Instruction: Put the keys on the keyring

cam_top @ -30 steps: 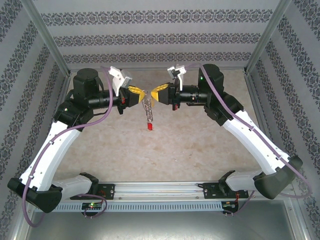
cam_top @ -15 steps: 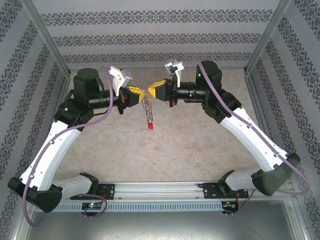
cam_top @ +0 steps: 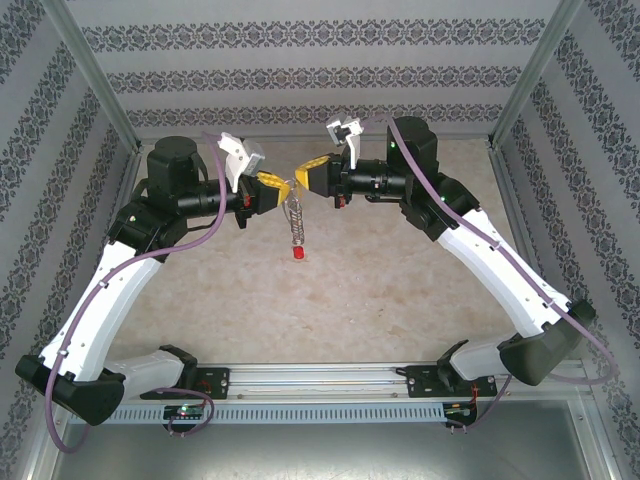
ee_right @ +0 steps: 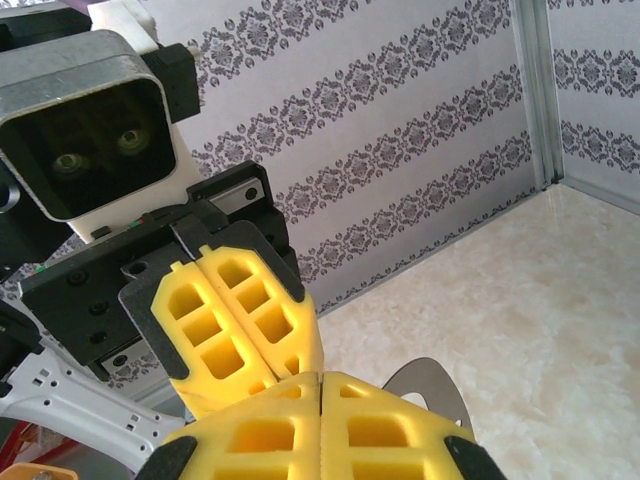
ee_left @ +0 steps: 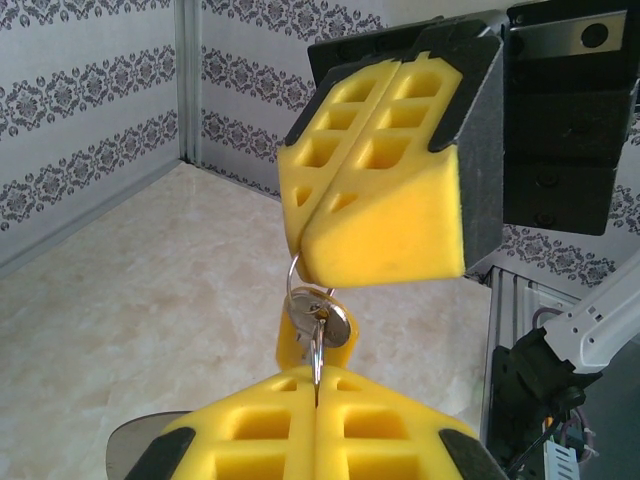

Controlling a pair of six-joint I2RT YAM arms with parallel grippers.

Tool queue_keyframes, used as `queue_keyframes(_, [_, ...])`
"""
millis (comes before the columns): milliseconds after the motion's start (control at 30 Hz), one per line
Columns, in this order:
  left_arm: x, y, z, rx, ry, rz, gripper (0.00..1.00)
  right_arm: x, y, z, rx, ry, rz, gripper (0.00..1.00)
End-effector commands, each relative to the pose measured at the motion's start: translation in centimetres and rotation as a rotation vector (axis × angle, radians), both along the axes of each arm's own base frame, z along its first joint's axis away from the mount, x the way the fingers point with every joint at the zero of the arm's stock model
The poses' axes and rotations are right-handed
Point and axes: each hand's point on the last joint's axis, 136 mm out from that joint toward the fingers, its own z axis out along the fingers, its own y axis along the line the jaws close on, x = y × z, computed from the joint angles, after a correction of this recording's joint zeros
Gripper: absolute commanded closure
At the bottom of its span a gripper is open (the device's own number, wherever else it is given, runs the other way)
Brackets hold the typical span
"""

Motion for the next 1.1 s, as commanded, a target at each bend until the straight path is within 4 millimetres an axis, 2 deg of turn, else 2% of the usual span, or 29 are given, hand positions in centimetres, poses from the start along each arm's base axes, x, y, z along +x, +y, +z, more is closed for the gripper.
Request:
queue_keyframes(0, [-0.1, 0.1, 1.2, -0.004, -0.057, -0.011, 1.00, -0.1, 0.1, 0.7, 0.002, -0.021, 0.001, 1.00])
queue_keyframes(300, [0.4, 0.2, 0.9, 0.014, -0.064, 0.002, 1.00, -0.5, 0.1, 0.3, -0.003, -0.007, 0.022, 1.00])
queue_keyframes(567, [0.7, 0.2, 0.7, 0.021, -0.063, 0.012, 1.00, -0.7, -0.1, 0.9, 0.020, -0.009, 0.036, 1.00])
queue_keyframes(800, [0.7, 0.3, 0.9, 0.018, -0.066, 0.016, 1.00, -0.7, 0.1, 0.1, 0.011, 0.019, 0.050, 1.00])
queue_keyframes(1067, [0.6, 0.3, 0.8, 0.019, -0.063, 0.016, 1.00, 0.4, -0.1, -1.1, -0.036, 0.052, 0.001, 1.00])
